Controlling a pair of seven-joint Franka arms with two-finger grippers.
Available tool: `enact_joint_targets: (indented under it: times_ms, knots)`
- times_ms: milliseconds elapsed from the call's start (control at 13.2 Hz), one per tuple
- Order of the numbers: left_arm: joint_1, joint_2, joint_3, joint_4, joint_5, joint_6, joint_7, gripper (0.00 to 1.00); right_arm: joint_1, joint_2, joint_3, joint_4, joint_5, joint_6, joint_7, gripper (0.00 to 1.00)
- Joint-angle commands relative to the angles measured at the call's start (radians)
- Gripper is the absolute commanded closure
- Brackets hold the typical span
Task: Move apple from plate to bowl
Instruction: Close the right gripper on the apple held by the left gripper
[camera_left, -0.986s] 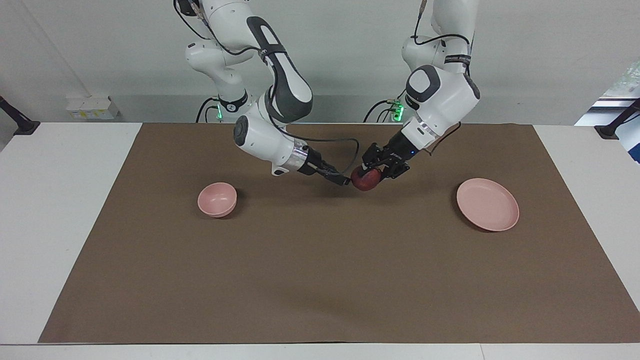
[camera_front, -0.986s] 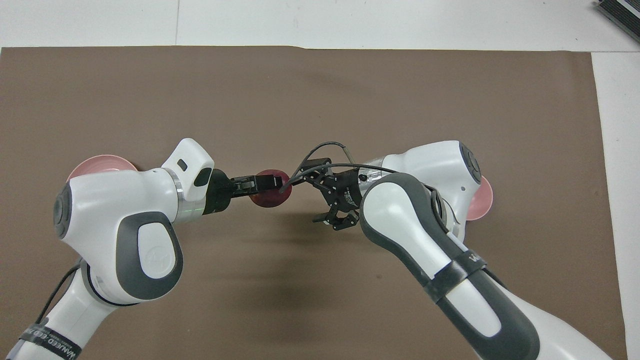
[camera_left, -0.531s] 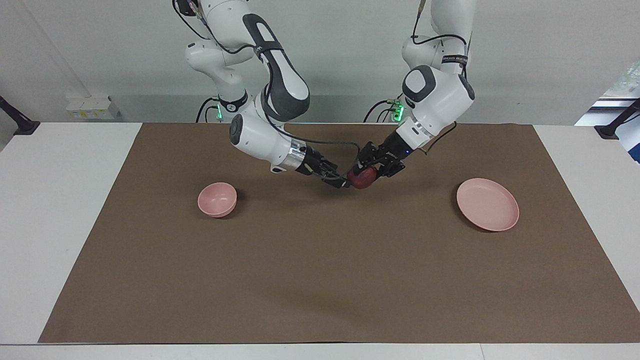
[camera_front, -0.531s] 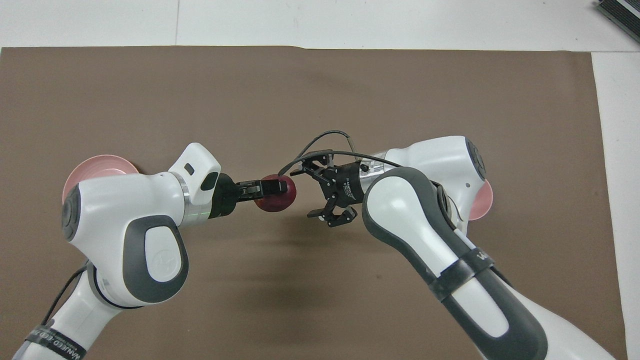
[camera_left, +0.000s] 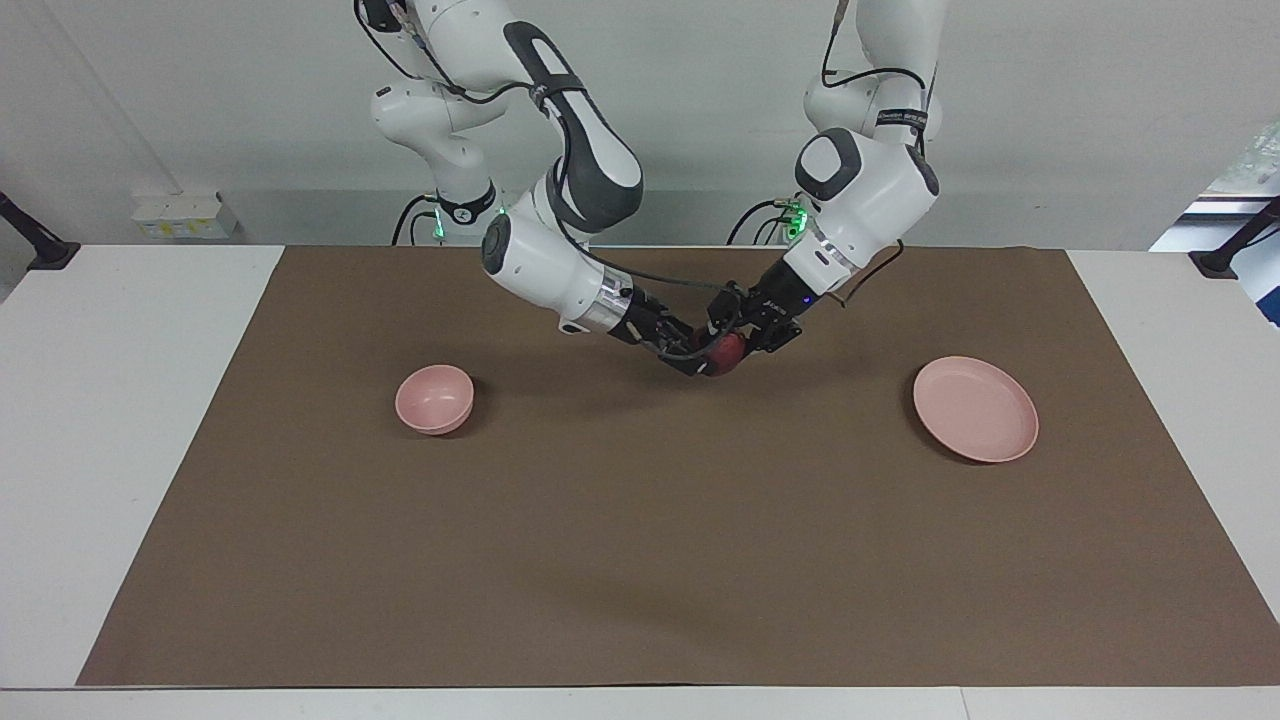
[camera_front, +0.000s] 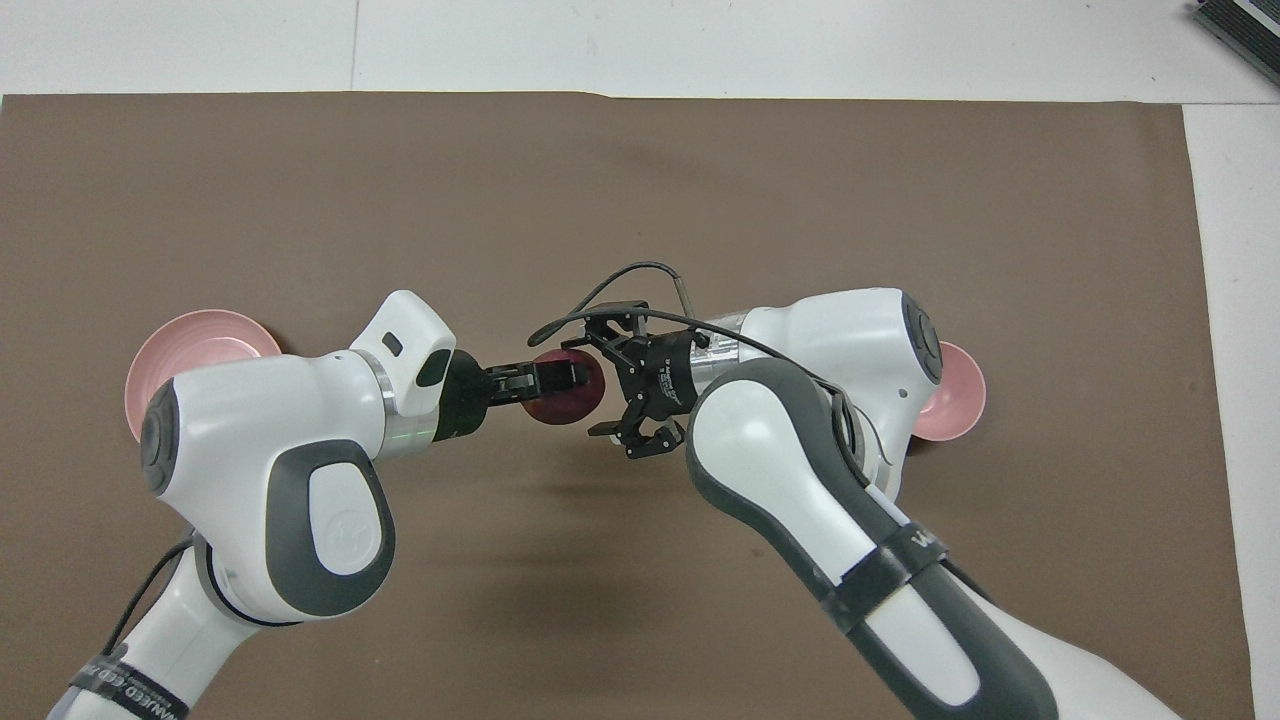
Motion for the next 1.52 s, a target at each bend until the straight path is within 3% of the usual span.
enact_joint_targets:
  times_ms: [0,76,379,455,531,607,682,758,834,910,986,1213,1441]
  knots:
    - [-0.042,-0.017,0.012,-0.007,-0.02,0.037,-0.026,1.0,0.001,0.016,0.005,0.014,0.017,0.012,0.016,0.17]
    - [-0.042,-0.015,0.012,-0.002,-0.02,0.037,-0.028,1.0,-0.002,0.016,0.005,0.014,0.017,0.01,0.016,0.22]
    - [-0.041,-0.015,0.014,-0.002,-0.02,0.024,-0.026,1.0,-0.017,0.017,0.005,0.02,0.015,-0.011,0.011,0.2]
    - [-0.041,-0.015,0.014,-0.002,-0.019,0.021,-0.026,0.92,-0.025,0.019,0.005,0.02,0.017,-0.022,0.011,0.2]
    - [-0.041,-0.015,0.015,-0.002,-0.019,0.019,-0.026,0.63,-0.025,0.019,0.003,0.02,0.017,-0.022,0.011,0.2]
    - [-0.041,-0.014,0.015,0.001,-0.016,0.019,-0.028,0.25,-0.025,0.019,0.003,0.02,0.017,-0.022,0.011,0.19]
    - [-0.041,-0.014,0.015,0.003,-0.014,0.019,-0.026,0.12,-0.029,0.019,0.003,0.02,0.017,-0.024,0.011,0.19]
    - [-0.041,-0.012,0.015,0.006,-0.014,0.016,-0.025,0.1,-0.035,0.02,0.003,0.02,0.016,-0.028,0.01,0.19]
    - [-0.041,-0.012,0.015,0.006,-0.013,0.014,-0.023,0.04,-0.039,0.02,0.003,0.02,0.011,-0.03,0.01,0.24]
    - [-0.041,-0.012,0.015,0.006,-0.011,0.002,-0.025,0.0,-0.043,0.02,0.003,0.018,0.008,-0.031,0.004,0.78]
    - [-0.041,-0.014,0.017,0.004,-0.008,-0.018,-0.023,0.0,-0.043,0.02,0.003,0.018,0.008,-0.031,0.001,1.0]
    - [-0.029,-0.032,0.02,0.003,0.01,-0.085,-0.022,0.0,-0.046,0.016,-0.003,0.018,0.003,-0.05,-0.002,1.0]
    - [0.013,-0.035,0.025,-0.005,0.104,-0.119,-0.023,0.0,-0.103,-0.003,-0.006,0.024,-0.064,-0.131,-0.022,1.0]
